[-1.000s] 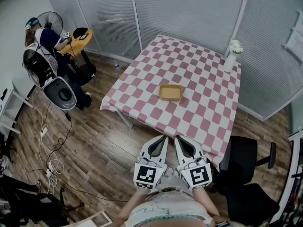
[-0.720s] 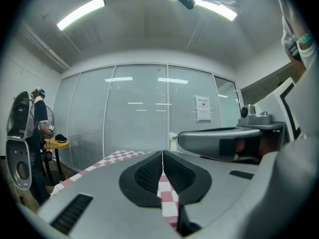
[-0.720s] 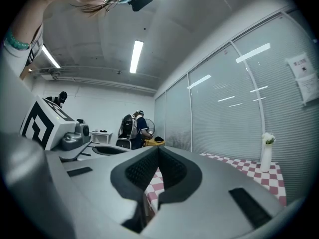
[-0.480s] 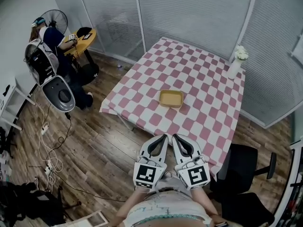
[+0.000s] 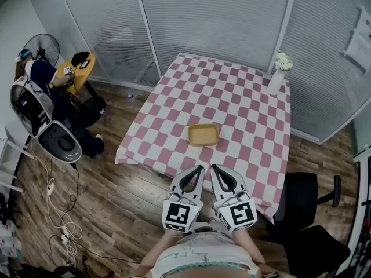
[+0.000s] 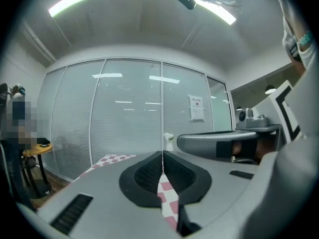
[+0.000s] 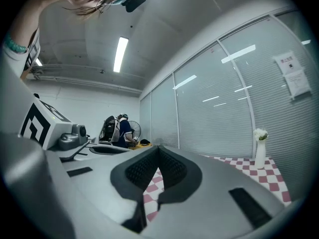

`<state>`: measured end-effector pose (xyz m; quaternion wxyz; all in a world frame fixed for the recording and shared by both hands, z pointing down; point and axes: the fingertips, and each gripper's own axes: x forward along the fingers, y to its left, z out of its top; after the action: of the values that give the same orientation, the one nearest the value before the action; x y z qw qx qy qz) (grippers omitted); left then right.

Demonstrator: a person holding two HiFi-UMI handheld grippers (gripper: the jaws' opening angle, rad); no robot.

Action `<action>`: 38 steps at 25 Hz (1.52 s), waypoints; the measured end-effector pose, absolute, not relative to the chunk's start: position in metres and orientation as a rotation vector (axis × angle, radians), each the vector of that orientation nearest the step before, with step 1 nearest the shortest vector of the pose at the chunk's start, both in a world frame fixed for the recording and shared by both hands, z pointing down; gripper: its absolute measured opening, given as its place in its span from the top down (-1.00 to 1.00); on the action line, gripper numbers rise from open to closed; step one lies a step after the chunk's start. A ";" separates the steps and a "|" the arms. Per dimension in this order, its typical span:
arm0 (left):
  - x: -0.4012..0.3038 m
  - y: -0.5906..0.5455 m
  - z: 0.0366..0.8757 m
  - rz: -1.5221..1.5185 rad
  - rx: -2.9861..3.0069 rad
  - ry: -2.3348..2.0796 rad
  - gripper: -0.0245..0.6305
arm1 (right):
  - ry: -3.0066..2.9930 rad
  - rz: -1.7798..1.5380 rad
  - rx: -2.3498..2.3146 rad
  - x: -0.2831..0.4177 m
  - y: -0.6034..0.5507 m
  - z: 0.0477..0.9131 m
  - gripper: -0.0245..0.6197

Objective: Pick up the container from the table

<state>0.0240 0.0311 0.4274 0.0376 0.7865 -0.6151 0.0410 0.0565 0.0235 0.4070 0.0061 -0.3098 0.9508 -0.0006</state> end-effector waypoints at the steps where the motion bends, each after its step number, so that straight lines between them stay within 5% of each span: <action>1: 0.019 0.023 0.426 0.124 2.437 -1.870 0.87 | 2.967 0.009 -0.989 0.050 0.017 0.406 0.95; 38: -0.078 -0.061 0.445 0.145 2.602 -1.555 0.87 | 2.929 0.001 -1.359 -0.041 -0.060 0.434 0.95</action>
<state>-0.0783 -0.0605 0.4451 0.0534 0.8561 -0.5118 0.0478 -0.0412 -0.0605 0.4342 -0.0437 -0.4206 0.9062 0.0002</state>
